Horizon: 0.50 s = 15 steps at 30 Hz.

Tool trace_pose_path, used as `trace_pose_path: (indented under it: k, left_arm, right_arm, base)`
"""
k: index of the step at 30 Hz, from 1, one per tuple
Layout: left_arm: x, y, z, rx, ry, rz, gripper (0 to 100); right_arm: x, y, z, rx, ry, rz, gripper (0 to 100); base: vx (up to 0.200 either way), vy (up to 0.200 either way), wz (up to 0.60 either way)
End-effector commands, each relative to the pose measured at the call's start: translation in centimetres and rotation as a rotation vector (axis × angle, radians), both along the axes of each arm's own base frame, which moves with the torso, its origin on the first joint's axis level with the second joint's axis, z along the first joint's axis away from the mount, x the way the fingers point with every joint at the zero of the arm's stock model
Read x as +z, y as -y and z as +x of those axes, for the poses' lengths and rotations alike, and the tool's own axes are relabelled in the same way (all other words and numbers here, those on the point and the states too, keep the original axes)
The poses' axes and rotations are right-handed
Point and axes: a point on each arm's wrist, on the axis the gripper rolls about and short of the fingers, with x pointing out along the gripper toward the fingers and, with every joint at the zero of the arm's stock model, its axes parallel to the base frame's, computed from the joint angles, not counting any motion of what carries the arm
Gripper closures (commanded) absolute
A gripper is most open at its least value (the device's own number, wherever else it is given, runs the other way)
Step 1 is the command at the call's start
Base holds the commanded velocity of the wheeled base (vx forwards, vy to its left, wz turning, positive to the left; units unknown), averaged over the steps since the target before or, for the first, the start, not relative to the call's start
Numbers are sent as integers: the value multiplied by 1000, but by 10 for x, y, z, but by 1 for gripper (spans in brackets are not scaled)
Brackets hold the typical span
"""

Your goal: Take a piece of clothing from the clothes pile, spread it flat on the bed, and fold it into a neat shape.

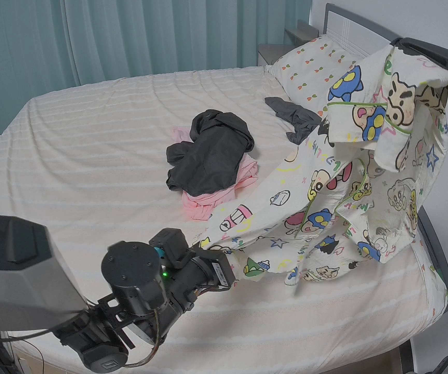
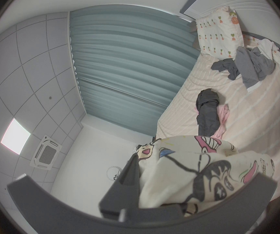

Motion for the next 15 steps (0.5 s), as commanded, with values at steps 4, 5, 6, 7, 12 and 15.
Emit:
trace_pose_path:
  k: [4, 5, 6, 7, 12, 15]
  left_arm:
    - [47, -28, -30, -79, -76, -179, 100]
    - [44, -32, -37, -123, -123, -172, 100]
    - [43, -37, -45, -181, -164, -156, 100]
    - [43, -41, -50, -210, -179, -147, 100]
    - [42, -56, -52, -224, -259, -92, 100]
    - [34, -55, -49, -214, -285, -72, 100]
  right_arm:
    - [-13, 10, 11, -56, -43, -16, 100]
    - [-14, 10, 11, -61, -46, -16, 100]
    - [-14, 11, 12, -59, -48, -17, 100]
    - [-15, 11, 11, -56, -49, -18, 100]
    - [-18, 12, 7, -35, -56, -23, 100]
    - [-17, 13, 2, -15, -46, -21, 100]
  base:
    - [0, 0, 0]
    - [0, 0, 0]
    - [0, 0, 0]
    - [0, 0, 0]
    - [0, 0, 0]
    - [0, 0, 0]
